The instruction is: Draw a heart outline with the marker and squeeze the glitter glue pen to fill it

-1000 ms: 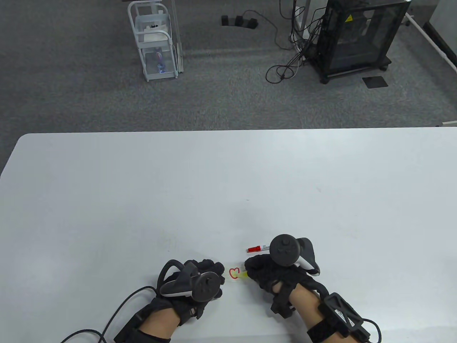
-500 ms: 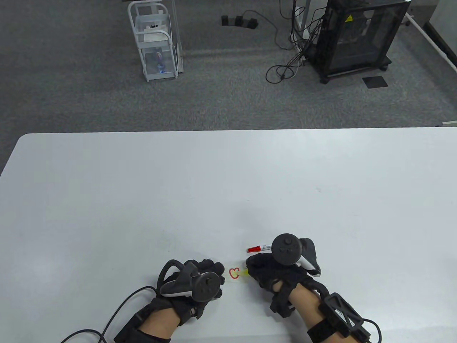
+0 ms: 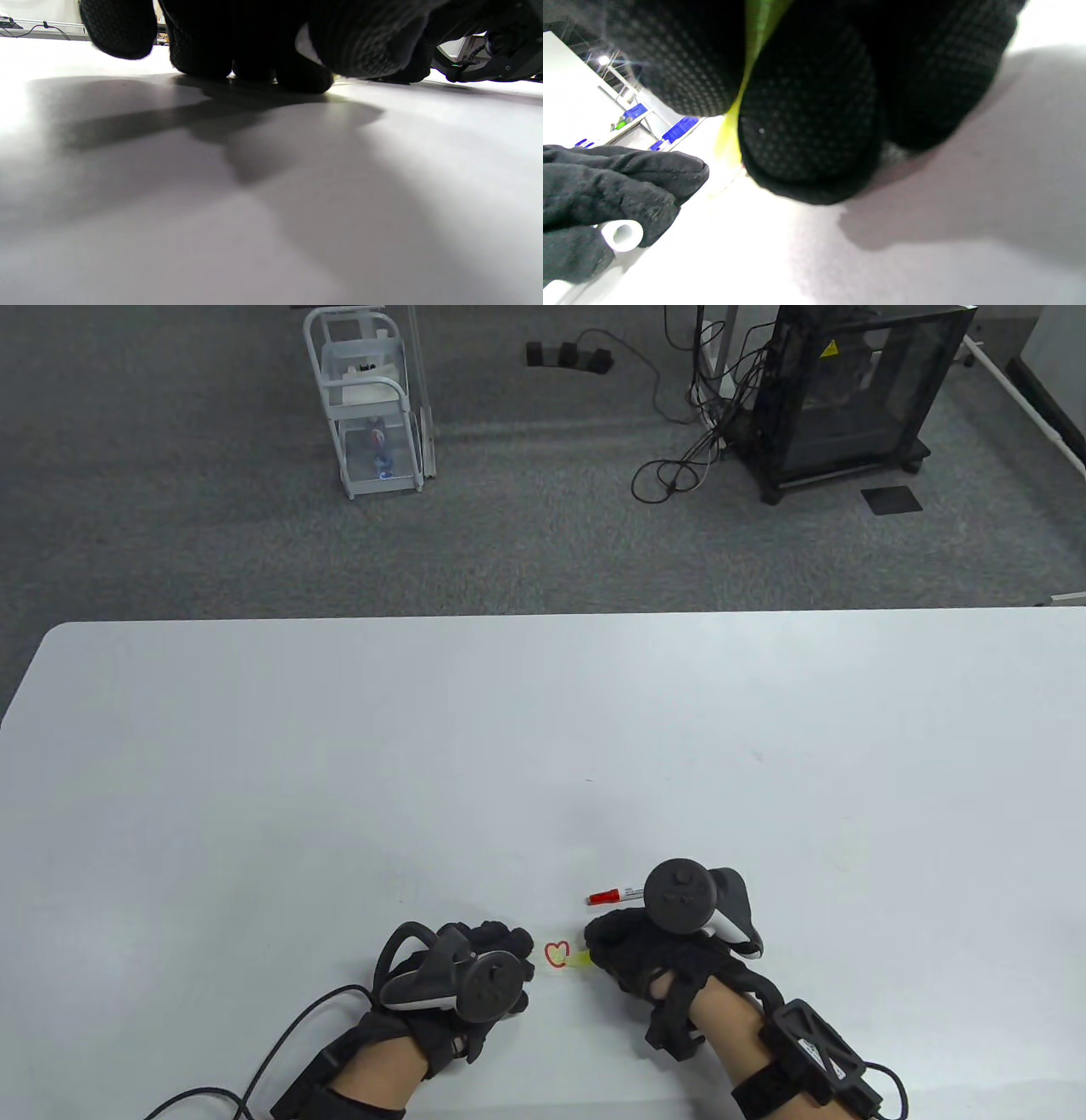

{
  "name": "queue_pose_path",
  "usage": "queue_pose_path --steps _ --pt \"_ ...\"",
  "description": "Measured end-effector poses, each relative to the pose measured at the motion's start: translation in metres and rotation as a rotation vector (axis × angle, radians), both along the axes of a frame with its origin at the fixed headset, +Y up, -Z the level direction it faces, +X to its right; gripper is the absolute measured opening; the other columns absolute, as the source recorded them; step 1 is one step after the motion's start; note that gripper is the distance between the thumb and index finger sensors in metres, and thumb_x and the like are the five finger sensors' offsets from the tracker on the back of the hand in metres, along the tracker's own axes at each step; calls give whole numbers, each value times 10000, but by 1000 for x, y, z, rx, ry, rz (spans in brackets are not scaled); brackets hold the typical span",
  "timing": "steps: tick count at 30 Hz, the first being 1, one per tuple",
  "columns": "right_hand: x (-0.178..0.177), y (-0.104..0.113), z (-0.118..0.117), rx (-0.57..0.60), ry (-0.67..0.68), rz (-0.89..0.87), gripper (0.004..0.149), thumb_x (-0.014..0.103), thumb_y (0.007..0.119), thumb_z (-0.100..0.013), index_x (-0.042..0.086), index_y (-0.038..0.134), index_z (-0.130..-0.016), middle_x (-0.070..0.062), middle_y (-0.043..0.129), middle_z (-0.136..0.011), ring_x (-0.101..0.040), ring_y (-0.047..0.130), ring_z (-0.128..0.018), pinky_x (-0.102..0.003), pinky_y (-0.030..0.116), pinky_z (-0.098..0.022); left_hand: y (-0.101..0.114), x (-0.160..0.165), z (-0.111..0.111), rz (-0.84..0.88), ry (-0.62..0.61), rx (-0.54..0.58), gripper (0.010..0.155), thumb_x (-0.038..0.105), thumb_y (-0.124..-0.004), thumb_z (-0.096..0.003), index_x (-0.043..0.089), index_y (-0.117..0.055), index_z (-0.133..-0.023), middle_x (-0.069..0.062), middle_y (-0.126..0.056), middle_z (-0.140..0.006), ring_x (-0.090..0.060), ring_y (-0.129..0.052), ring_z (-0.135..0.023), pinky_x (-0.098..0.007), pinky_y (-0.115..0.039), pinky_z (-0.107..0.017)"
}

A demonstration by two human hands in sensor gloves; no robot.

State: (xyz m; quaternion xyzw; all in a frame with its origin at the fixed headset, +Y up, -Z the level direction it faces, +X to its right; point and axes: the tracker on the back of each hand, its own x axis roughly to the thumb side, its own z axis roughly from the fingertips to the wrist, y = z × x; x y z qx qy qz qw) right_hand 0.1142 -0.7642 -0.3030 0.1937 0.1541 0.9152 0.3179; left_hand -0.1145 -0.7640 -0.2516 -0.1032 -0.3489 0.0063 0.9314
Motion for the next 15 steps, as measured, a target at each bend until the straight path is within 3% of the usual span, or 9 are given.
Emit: queue_pose_path --steps 15 --pt "0 0 2 24 -6 -2 455 338 871 -424 104 902 -812 -114 1042 -573 -124 1098 -291 -362 956 -279 0 0 0 1 0 -2 463 490 -746 -499 254 -782 -896 4 -715 -1109 -289 -716 -1014 -554 -660 -692"
